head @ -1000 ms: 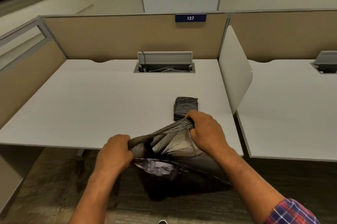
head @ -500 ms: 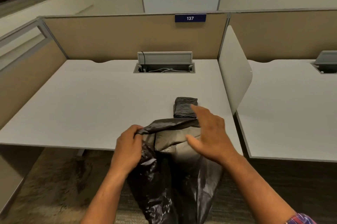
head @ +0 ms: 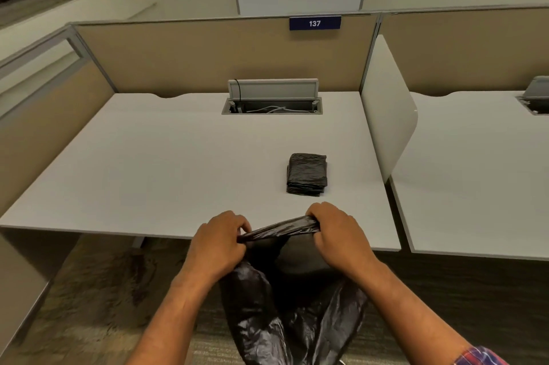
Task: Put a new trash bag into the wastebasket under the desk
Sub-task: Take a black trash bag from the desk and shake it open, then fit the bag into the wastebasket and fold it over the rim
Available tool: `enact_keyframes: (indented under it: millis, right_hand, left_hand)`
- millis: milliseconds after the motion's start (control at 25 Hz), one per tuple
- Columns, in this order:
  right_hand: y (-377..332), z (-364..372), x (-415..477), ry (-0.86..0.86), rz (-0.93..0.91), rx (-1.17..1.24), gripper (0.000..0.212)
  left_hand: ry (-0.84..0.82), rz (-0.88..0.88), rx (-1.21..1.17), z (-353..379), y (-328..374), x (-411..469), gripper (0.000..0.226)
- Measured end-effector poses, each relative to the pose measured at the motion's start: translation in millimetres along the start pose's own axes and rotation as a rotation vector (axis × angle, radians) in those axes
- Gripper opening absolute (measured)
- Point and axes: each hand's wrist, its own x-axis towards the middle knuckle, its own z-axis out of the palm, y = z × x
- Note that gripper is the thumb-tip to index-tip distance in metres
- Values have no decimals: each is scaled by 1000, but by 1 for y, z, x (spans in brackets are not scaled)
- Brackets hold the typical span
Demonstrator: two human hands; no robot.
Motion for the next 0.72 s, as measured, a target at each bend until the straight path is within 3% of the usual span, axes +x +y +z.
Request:
enact_keyframes:
  millis: [320,720]
  right_hand:
    - [43,34,-48,46,290,112,26]
    - [95,140,-109,-50,693,277,35]
  left_hand:
    - [101,-294,-48,45,-56,-36,25]
    - [-115,-484,-107,165,-90,-49,23]
